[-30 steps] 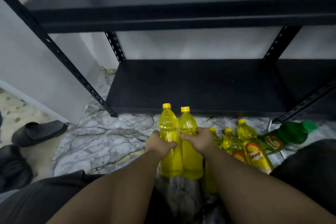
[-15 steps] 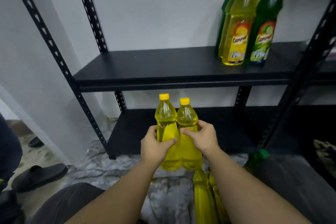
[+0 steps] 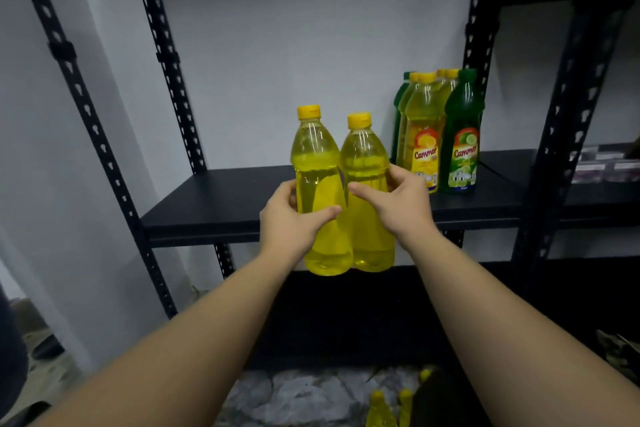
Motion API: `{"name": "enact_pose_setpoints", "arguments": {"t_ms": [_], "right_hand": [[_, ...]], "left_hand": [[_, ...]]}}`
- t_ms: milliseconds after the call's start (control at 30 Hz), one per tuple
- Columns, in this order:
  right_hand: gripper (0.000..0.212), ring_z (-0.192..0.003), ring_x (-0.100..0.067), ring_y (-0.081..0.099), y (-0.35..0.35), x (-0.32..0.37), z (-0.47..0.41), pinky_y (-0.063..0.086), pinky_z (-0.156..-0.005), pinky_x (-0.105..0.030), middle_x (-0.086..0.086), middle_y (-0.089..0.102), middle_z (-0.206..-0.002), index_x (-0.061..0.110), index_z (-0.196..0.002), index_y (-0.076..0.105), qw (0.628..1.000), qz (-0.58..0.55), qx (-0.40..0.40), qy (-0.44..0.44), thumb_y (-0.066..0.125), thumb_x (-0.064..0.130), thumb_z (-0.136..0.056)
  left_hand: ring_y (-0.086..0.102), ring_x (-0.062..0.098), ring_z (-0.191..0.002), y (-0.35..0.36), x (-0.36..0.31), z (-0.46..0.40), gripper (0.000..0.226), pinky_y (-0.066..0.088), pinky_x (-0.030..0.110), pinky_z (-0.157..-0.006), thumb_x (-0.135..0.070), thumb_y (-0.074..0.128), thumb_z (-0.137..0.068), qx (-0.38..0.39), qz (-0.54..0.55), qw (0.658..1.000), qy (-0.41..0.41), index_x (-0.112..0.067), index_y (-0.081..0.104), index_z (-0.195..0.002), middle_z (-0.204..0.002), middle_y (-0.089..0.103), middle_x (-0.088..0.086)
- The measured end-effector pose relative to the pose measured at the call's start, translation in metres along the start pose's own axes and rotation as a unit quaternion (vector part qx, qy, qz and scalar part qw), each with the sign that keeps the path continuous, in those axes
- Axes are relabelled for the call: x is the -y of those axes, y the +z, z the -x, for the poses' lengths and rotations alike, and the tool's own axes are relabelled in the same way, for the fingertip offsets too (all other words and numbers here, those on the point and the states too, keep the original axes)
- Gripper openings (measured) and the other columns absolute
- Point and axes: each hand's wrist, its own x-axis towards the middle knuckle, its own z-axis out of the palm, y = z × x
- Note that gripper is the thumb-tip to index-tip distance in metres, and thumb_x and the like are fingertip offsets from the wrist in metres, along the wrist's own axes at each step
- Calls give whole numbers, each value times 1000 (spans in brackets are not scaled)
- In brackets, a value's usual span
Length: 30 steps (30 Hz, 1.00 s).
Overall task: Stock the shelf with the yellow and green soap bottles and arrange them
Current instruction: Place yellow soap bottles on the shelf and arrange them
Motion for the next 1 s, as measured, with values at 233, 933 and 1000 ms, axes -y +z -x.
{"name": "enact_pose_setpoints", "arguments": {"t_ms": [233, 933, 1000], "right_hand": [[31, -87, -5, 73, -13, 16, -63, 61, -84, -42, 11, 78, -91, 24, -106, 76, 997, 35, -17, -60, 87, 37, -79], [42, -100, 19, 57, 20, -69, -135, 46, -80, -7, 27, 62, -110, 41, -129, 51, 994, 72, -41, -67, 70, 51, -92], [62, -112, 7, 55, 21, -80, -130, 44, -87, -9, 17, 57, -129, 33, -148, 44, 992, 104, -36, -65, 62, 56, -94]], "left_hand": [[72, 4, -90, 20, -38, -61, 72, 61, 28, -76, -44, 97, -64, 4, -18, 999, 30, -27, 63, -125, -99, 73, -12], [65, 1, -107, 61, 50, -158, 80, 56, 25, -88, -52, 88, -74, 36, -34, 997, 56, -31, 47, -139, -120, 66, -15], [63, 1, -113, 64, 57, -157, 81, 54, 25, -92, -56, 82, -78, 47, -28, 996, 64, -31, 41, -142, -126, 63, -15]]}}
